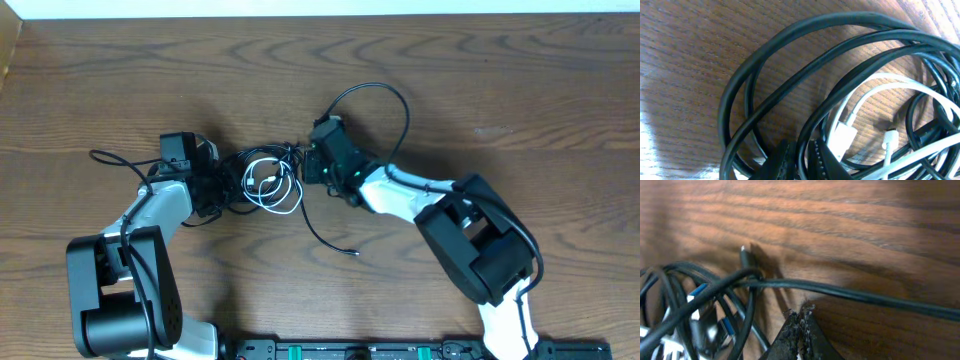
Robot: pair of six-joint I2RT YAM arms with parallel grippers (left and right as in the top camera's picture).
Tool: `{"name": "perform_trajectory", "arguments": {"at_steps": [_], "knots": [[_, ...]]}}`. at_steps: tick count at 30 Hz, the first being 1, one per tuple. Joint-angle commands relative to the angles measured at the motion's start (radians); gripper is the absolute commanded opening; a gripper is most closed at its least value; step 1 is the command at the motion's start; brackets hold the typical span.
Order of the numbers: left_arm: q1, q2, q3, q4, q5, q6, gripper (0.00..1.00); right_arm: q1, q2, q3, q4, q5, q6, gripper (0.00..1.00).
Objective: Untangle cables
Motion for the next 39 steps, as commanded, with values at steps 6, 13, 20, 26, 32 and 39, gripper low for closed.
{"name": "perform_trajectory", "arguments": {"at_steps": [6, 13, 20, 26, 32, 39], "knots": [[-0.008, 0.048, -0.047, -0.022, -0.040, 0.010, 0.16, -0.024, 0.170, -0.034, 0.082, 0.248, 0.061, 0.04], [-0.008, 0.048, -0.047, -0.025, -0.040, 0.010, 0.16, -0.132, 0.217, -0.034, 0.055, 0.339, 0.061, 0.01], [-0.008, 0.048, -0.047, -0.026, -0.052, 0.010, 0.15, -0.330, 0.215, -0.034, -0.042, 0.290, 0.061, 0.01], [-0.007, 0.048, -0.047, -0.029, -0.068, 0.010, 0.13, -0.498, 0.215, -0.034, -0.122, 0.291, -0.022, 0.01], [-0.007, 0.048, -0.047, -0.049, -0.230, -0.038, 0.12, -0.684, 0.215, -0.034, -0.228, 0.307, -0.156, 0.01], [-0.007, 0.087, -0.047, -0.058, -0.348, -0.093, 0.12, -0.928, 0.215, -0.033, -0.334, 0.277, -0.213, 0.01]]}}
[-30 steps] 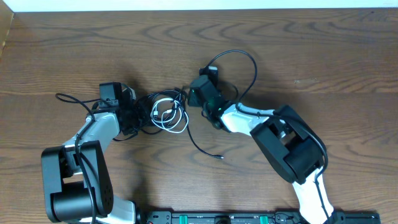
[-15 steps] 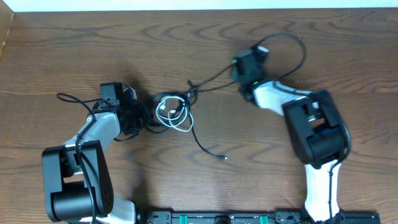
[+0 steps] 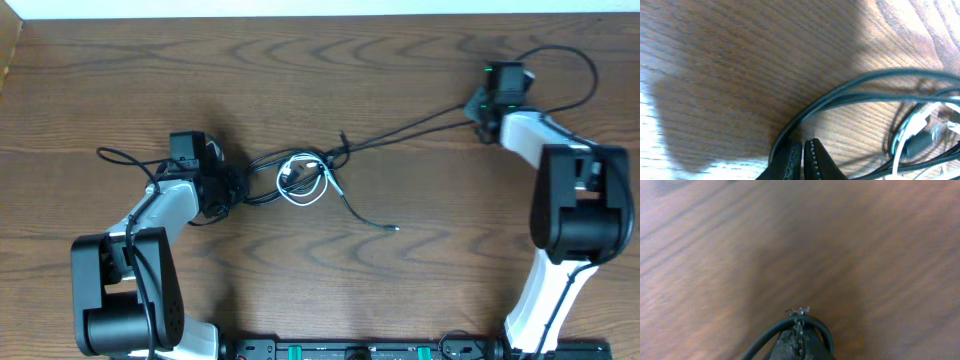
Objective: Untangle cables
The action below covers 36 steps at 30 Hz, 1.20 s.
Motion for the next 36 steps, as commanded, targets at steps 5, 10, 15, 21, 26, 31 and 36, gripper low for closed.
{"name": "perform_trajectory", "arguments": {"at_steps": [5, 10, 15, 21, 26, 31, 36], "knots": [[0.068, 0.114, -0.052, -0.045, -0.299, -0.046, 0.12, -0.306, 0.186, -0.117, -0.148, -0.039, -0.055, 0.01], [0.185, 0.114, -0.052, -0.084, -0.297, -0.092, 0.12, -0.401, 0.186, -0.118, -0.173, -0.105, -0.064, 0.01], [0.291, 0.116, -0.053, -0.107, -0.260, -0.099, 0.11, -0.448, 0.186, -0.118, -0.192, -0.120, -0.108, 0.01], [0.381, 0.116, -0.074, -0.108, -0.261, -0.133, 0.11, -0.462, 0.186, -0.117, -0.199, -0.120, -0.113, 0.01], [0.459, 0.116, -0.091, -0.092, -0.178, -0.142, 0.08, -0.459, 0.186, -0.117, -0.198, -0.127, -0.112, 0.01], [0.416, 0.116, -0.091, -0.047, -0.039, -0.058, 0.10, -0.459, 0.186, -0.117, -0.191, -0.217, -0.115, 0.02], [0.332, 0.091, -0.068, -0.029, 0.120, 0.054, 0.23, -0.453, 0.144, -0.114, -0.193, -0.412, -0.121, 0.16]]}}
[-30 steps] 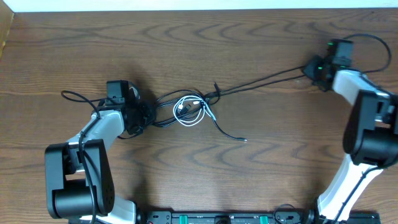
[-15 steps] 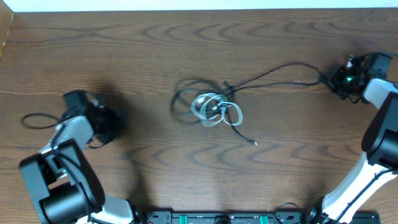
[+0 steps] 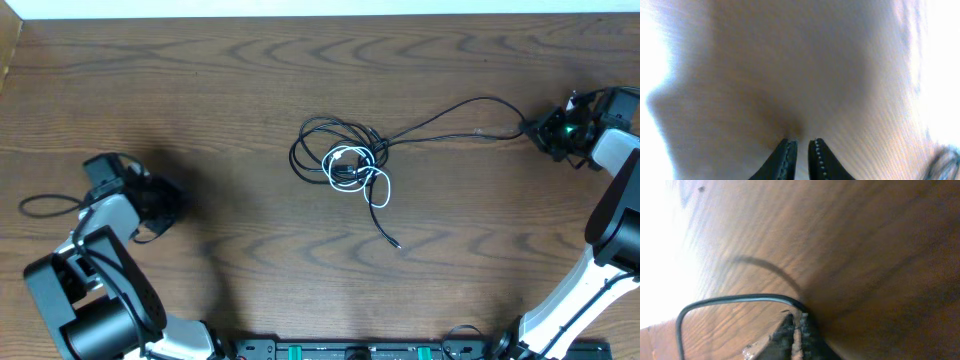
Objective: Untangle cables
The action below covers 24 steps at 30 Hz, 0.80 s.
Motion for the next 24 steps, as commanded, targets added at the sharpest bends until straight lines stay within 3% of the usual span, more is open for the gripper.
{"name": "perform_trajectory", "arguments": {"at_steps": [1, 4, 8, 10, 12, 13, 20, 24], "knots": [[-0.073, 0.052, -0.057, -0.050, 0.005, 0.098, 0.25, -0.055, 0.100, -0.108, -0.075, 0.288, -0.035, 0.19], [-0.117, -0.042, -0.056, -0.073, 0.005, 0.122, 0.30, -0.043, 0.006, -0.108, -0.098, 0.266, -0.045, 0.27], [-0.193, -0.222, -0.056, -0.128, 0.006, 0.149, 0.42, 0.000, -0.145, -0.108, -0.132, 0.263, -0.060, 0.49], [-0.245, -0.312, -0.056, -0.140, 0.006, 0.149, 0.55, 0.034, -0.216, -0.108, -0.160, 0.261, -0.073, 0.61], [-0.307, -0.388, -0.056, -0.140, 0.006, 0.149, 0.74, 0.069, -0.271, -0.108, -0.195, 0.260, -0.075, 0.70], [-0.343, -0.423, -0.056, -0.139, 0.005, 0.149, 0.78, 0.086, -0.292, -0.108, -0.215, 0.260, -0.075, 0.73], [-0.660, -0.513, -0.032, -0.110, -0.074, 0.127, 0.79, 0.196, -0.356, -0.108, -0.385, 0.219, -0.082, 0.80], [-0.844, -0.462, -0.032, -0.008, -0.222, 0.103, 0.79, 0.267, -0.355, -0.112, -0.446, 0.228, -0.082, 0.99]]}}
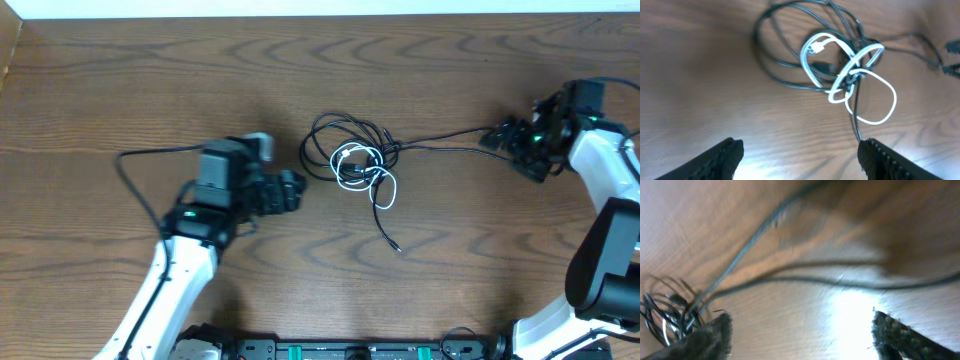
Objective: Untangle cables
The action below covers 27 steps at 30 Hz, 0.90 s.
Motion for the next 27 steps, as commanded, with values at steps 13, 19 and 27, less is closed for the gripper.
{"name": "perform_trajectory", "arguments": {"at_steps": [13, 19, 27], "knots": [[-0.375, 0.403, 0.096, 0.389, -0.344, -0.019, 0.76, 0.092, -0.003, -0.004, -0.043, 0.003, -0.011, 0.99], [-0.385, 0.571, 0.294, 0.227, -0.345, 0.056, 0.74, 0.092, -0.003, -0.004, -0.043, 0.003, -0.011, 0.99], [-0.391, 0.609, 0.317, 0.169, -0.352, 0.091, 0.42, 0.092, -0.003, -0.004, -0.043, 0.003, -0.011, 0.99]]}}
